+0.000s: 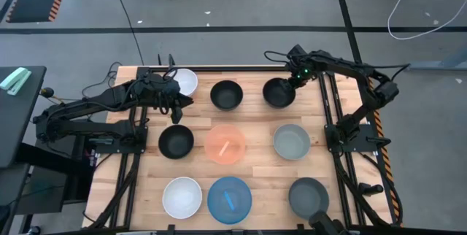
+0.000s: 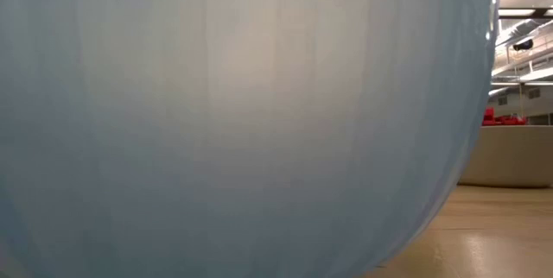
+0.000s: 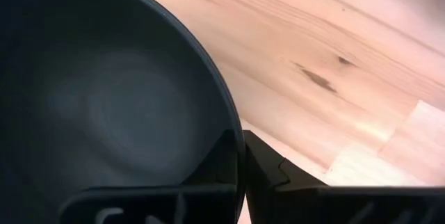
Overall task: Nest bowls inside each other
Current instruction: Stack the top right black bowl on top of the grey bowl
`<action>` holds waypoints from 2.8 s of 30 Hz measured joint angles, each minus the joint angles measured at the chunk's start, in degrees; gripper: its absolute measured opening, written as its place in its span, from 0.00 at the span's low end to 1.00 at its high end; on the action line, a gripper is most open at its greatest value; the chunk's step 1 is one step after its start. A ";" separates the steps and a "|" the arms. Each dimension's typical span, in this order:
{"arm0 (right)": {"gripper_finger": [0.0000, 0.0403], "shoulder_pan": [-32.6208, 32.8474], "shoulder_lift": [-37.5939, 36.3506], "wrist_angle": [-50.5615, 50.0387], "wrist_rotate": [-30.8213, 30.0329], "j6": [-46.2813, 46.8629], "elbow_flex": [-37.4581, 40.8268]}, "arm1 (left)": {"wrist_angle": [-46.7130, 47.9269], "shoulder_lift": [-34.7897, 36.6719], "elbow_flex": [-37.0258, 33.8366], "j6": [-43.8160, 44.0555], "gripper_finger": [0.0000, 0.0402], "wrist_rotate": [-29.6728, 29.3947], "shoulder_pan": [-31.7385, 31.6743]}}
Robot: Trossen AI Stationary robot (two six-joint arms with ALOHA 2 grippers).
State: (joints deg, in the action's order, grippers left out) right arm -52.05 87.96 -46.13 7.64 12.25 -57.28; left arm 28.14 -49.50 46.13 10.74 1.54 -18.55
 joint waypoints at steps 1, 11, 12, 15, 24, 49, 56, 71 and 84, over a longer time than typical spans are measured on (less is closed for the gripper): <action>0.02 0.49 -0.64 -0.07 -0.02 0.00 0.00 | 0.00 0.00 0.00 -0.01 0.13 -0.04 0.00; 0.02 7.78 -12.88 -5.32 -2.48 4.15 0.00 | -0.02 0.00 0.00 -0.02 0.12 -1.93 0.00; 0.02 8.85 -14.32 -6.83 -2.92 4.90 0.00 | -0.02 0.00 0.00 -0.02 0.11 -1.95 0.00; 0.02 12.56 -18.94 -11.77 -4.03 7.37 0.00 | -0.02 0.00 0.00 -0.02 0.10 -1.95 0.00; 0.02 28.95 -28.51 -24.29 -6.36 21.80 0.00 | -0.05 0.00 0.00 -1.19 0.07 -2.30 0.00; 0.02 47.06 -23.59 -21.41 -5.86 36.70 10.85 | -0.04 0.00 0.00 1.85 0.04 -2.82 0.02; 0.02 44.43 -23.56 -16.15 -5.83 35.29 15.13 | -0.04 0.00 0.00 2.10 0.05 -2.82 0.04; 0.01 41.18 -23.58 -10.74 -4.12 34.36 20.04 | -0.02 0.00 0.00 3.30 0.05 -2.80 0.04; 0.14 41.29 -23.49 -11.12 -6.55 38.10 20.20 | -0.02 0.00 0.00 3.32 0.03 -2.80 0.02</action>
State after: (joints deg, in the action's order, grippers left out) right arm -10.76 64.48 -57.25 1.08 50.36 -37.08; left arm 28.12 -49.50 46.13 14.06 -1.26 -18.52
